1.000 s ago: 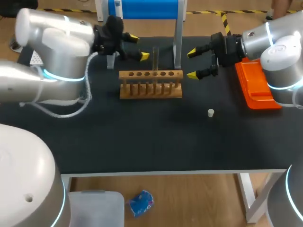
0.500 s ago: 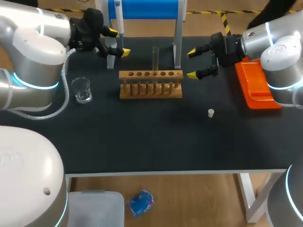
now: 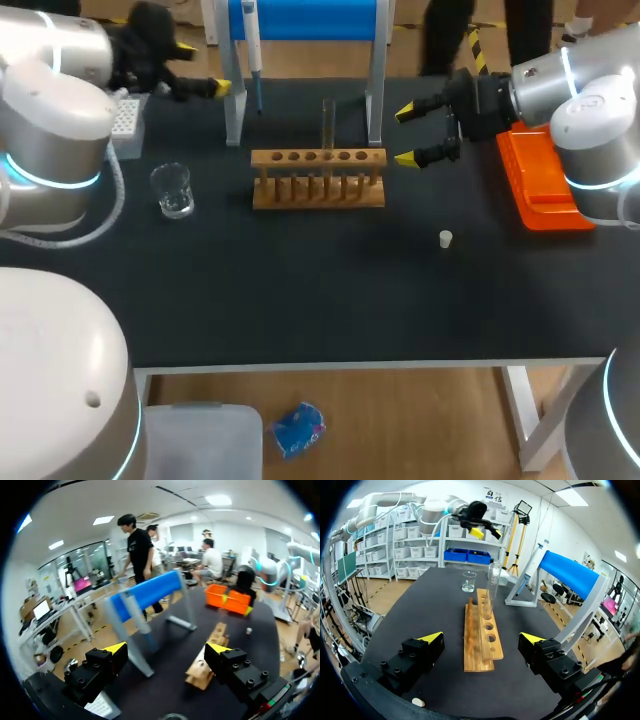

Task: Invert the test tube, pick up the pipette, mount the tip to pipette, aspirate from beaker and dispense into the tube, eject the tip, return the pipette, and cap with the stopper.

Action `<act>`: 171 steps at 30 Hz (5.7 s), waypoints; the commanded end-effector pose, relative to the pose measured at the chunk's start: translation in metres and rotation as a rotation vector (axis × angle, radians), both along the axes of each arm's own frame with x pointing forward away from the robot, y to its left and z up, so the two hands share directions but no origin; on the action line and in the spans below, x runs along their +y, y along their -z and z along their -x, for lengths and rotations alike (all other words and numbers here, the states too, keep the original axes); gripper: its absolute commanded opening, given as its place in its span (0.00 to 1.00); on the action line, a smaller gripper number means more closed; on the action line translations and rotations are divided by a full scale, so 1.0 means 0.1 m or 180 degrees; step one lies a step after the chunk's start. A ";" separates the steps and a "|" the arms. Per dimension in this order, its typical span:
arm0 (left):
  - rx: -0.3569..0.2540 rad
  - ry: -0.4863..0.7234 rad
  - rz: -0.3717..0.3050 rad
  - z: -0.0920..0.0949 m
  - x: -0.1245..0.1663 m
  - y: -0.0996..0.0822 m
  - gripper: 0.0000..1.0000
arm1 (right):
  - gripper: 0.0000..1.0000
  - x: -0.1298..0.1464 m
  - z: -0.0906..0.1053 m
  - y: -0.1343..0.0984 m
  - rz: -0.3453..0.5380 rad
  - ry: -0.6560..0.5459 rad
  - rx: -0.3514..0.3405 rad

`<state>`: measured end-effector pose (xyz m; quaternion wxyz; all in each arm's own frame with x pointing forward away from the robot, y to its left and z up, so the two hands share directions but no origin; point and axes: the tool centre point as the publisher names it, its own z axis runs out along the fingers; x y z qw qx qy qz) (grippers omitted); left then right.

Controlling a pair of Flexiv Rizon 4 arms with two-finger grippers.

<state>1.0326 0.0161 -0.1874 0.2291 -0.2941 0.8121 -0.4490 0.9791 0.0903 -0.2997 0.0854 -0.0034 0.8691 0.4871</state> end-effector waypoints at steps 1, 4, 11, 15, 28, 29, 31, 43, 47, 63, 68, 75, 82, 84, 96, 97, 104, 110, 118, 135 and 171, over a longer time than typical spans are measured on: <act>-0.0027 -0.0629 0.0028 -0.21 0.60 0.04 1.00 | 1.00 -0.01 0.00 0.00 -0.0001 -0.0001 -0.0002; 0.0015 -0.1062 -0.0040 -0.35 0.94 0.12 1.00 | 1.00 -0.01 0.00 0.00 -0.0001 -0.0001 -0.0002; 0.0085 -0.1832 0.0138 -0.58 1.56 0.44 1.00 | 1.00 -0.01 0.00 0.00 -0.0001 -0.0001 -0.0002; 0.0085 -0.1832 0.0138 -0.58 1.56 0.44 1.00 | 1.00 -0.01 0.00 0.00 -0.0001 -0.0001 -0.0002; 0.0085 -0.1832 0.0138 -0.58 1.56 0.44 1.00 | 1.00 -0.01 0.00 0.00 -0.0001 -0.0001 -0.0002; 0.0085 -0.1832 0.0138 -0.58 1.56 0.44 1.00 | 1.00 -0.01 0.00 0.00 -0.0001 -0.0001 -0.0002; 0.0132 -0.1939 0.0128 -0.64 1.63 0.49 1.00 | 1.00 -0.01 0.00 0.00 -0.0001 -0.0001 -0.0002; 0.0362 -0.2598 0.0179 -1.16 2.49 1.00 1.00 | 1.00 -0.01 0.00 0.00 -0.0001 -0.0001 -0.0002; 0.0468 -0.2607 0.0111 -1.24 2.46 1.15 1.00 | 1.00 -0.01 0.00 0.00 -0.0001 -0.0001 -0.0002; 0.0559 -0.2385 0.0040 -1.16 2.29 1.24 1.00 | 1.00 -0.01 0.00 0.00 -0.0001 -0.0001 -0.0002; 0.0559 -0.2385 0.0040 -1.16 2.29 1.24 1.00 | 1.00 -0.01 0.00 0.00 -0.0001 -0.0001 -0.0002; 0.0559 -0.2297 0.0029 -1.14 2.11 1.33 1.00 | 1.00 -0.01 0.00 0.00 -0.0001 -0.0001 -0.0002; 0.0670 -0.2339 0.0082 -1.06 2.07 1.51 1.00 | 1.00 -0.01 0.00 0.00 -0.0001 -0.0001 -0.0002; 0.0704 -0.2371 0.0093 -1.05 2.07 1.54 1.00 | 1.00 -0.01 0.00 0.00 -0.0001 -0.0001 -0.0002; 0.0800 -0.2498 0.0225 -1.11 2.04 1.64 0.78 | 1.00 -0.01 0.00 0.00 -0.0001 -0.0001 -0.0002; 0.0802 -0.2502 0.0222 -1.11 2.04 1.65 0.78 | 1.00 -0.01 0.00 0.00 -0.0001 -0.0001 -0.0002; 0.0814 -0.2518 0.0203 -1.17 2.03 1.70 0.49 | 1.00 -0.01 0.00 0.00 -0.0001 -0.0001 -0.0002; 0.0812 -0.2519 0.0179 -1.22 2.03 1.72 0.44 | 1.00 -0.01 0.00 0.00 -0.0001 -0.0001 -0.0002; 0.0841 -0.2548 0.0145 -1.22 2.05 1.76 0.40 | 1.00 -0.01 0.00 0.00 -0.0001 -0.0001 -0.0002; 0.0819 -0.2662 0.0178 -1.27 2.16 1.78 0.39 | 1.00 -0.01 0.00 0.00 -0.0001 -0.0001 -0.0002; 0.0718 -0.2693 0.0050 -1.14 2.17 1.58 0.00 | 1.00 -0.01 0.00 0.00 -0.0001 -0.0001 -0.0002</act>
